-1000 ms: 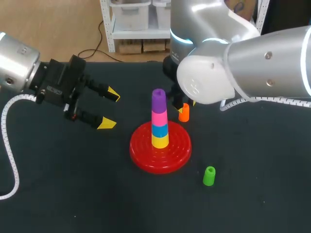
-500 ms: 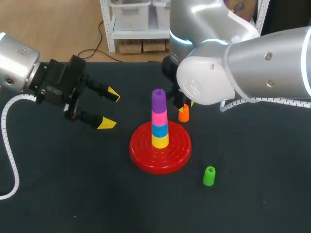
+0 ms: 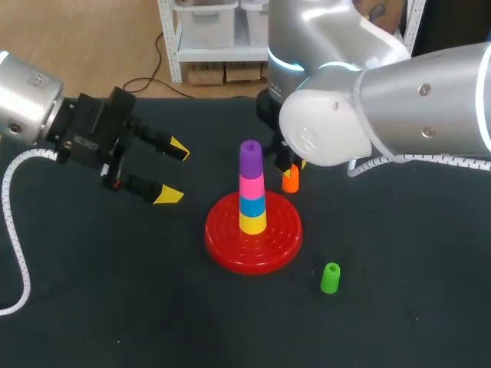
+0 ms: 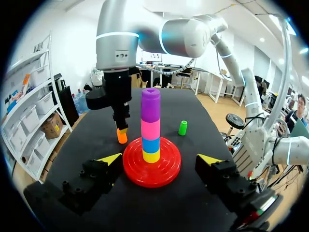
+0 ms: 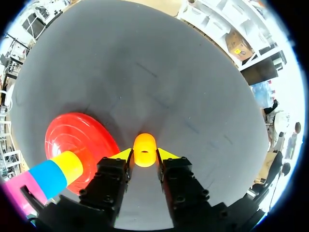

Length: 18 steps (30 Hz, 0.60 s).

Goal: Pick up and stack the cylinders on the red base in this order: pink,purple,orange,green

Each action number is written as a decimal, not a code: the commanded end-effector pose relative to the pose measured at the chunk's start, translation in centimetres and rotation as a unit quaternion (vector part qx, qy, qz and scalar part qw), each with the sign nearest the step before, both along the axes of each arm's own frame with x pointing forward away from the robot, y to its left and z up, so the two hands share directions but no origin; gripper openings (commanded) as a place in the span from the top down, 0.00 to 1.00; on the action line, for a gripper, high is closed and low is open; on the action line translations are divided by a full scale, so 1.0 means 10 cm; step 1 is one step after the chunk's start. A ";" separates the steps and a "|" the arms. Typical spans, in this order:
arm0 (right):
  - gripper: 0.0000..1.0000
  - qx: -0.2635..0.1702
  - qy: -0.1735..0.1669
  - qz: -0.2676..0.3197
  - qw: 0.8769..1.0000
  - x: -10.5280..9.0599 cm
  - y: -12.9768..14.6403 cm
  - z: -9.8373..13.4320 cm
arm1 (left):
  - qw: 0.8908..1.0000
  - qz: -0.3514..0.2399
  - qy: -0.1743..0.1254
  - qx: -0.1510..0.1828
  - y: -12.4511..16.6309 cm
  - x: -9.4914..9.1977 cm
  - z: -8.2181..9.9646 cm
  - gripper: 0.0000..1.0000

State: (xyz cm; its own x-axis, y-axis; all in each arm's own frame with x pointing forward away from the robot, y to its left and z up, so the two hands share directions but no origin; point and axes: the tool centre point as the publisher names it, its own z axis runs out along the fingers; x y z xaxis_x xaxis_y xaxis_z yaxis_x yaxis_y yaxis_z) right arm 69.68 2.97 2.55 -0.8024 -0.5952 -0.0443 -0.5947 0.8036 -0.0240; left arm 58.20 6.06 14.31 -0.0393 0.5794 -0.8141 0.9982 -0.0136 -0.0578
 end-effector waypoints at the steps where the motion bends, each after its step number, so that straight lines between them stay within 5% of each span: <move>1: 1.00 0.003 -0.008 -0.001 1.000 -0.04 -0.02 0.10 | 1.000 0.000 -0.001 -0.002 0.01 0.00 -0.01 0.00; 18: 1.00 0.026 -0.068 0.026 0.997 -0.18 -0.11 1.31 | 1.000 0.000 -0.001 -0.002 0.01 0.00 -0.01 0.00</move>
